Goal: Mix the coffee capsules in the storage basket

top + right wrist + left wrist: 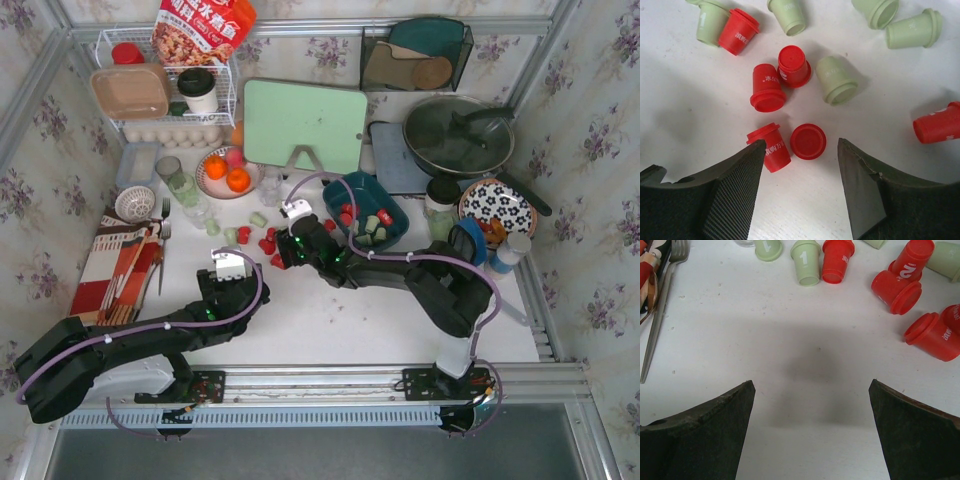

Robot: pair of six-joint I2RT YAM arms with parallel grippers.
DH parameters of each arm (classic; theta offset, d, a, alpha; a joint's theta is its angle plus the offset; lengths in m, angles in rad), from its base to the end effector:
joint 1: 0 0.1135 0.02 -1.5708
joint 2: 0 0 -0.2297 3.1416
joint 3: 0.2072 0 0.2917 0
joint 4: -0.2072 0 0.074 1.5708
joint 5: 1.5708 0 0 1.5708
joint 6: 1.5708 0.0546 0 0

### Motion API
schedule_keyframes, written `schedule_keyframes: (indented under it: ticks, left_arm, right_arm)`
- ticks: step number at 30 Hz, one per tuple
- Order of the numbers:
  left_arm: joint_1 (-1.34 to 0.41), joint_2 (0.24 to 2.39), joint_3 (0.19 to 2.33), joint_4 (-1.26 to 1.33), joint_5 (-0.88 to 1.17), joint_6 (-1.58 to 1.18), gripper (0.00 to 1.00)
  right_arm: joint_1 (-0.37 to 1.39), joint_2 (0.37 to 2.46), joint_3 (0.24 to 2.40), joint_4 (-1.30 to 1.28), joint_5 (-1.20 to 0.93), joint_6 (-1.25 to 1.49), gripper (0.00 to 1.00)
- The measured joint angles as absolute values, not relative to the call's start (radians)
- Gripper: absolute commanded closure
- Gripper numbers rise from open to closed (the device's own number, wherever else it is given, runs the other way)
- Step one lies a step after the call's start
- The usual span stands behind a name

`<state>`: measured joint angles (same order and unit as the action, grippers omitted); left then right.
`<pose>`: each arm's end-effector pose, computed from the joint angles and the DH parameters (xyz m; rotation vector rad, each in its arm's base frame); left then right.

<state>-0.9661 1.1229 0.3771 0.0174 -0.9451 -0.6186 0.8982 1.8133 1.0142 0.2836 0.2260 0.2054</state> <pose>0.1785 -0.1805 0.1004 -0.1013 1.9695 0.0768 0.2762 0.3271 0.1110 -0.5815 2.0196 0.4380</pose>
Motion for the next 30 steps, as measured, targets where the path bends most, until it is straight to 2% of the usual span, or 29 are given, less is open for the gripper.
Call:
schedule_keyframes:
  ticks: [19, 23, 27, 30]
  left_arm:
    - [-0.966, 1.133, 0.387, 0.013, -0.946, -0.619, 0.01]
    - [-0.966, 1.133, 0.387, 0.010, -0.947, -0.619, 0.01]
    - [-0.966, 1.133, 0.387, 0.010, -0.948, -0.619, 0.01]
    - [-0.966, 1.133, 0.387, 0.010, -0.949, -0.619, 0.01]
  right_arm:
    - [0.898, 1.930, 1.067, 0.278, 0.256, 0.233, 0.48]
    - [0.898, 1.938, 1.070, 0.272, 0.259, 0.238, 0.61]
    - [0.898, 1.937, 1.070, 0.273, 0.263, 0.252, 0.86]
    - [0.898, 1.922, 1.059, 0.272, 0.271, 0.255, 0.88]
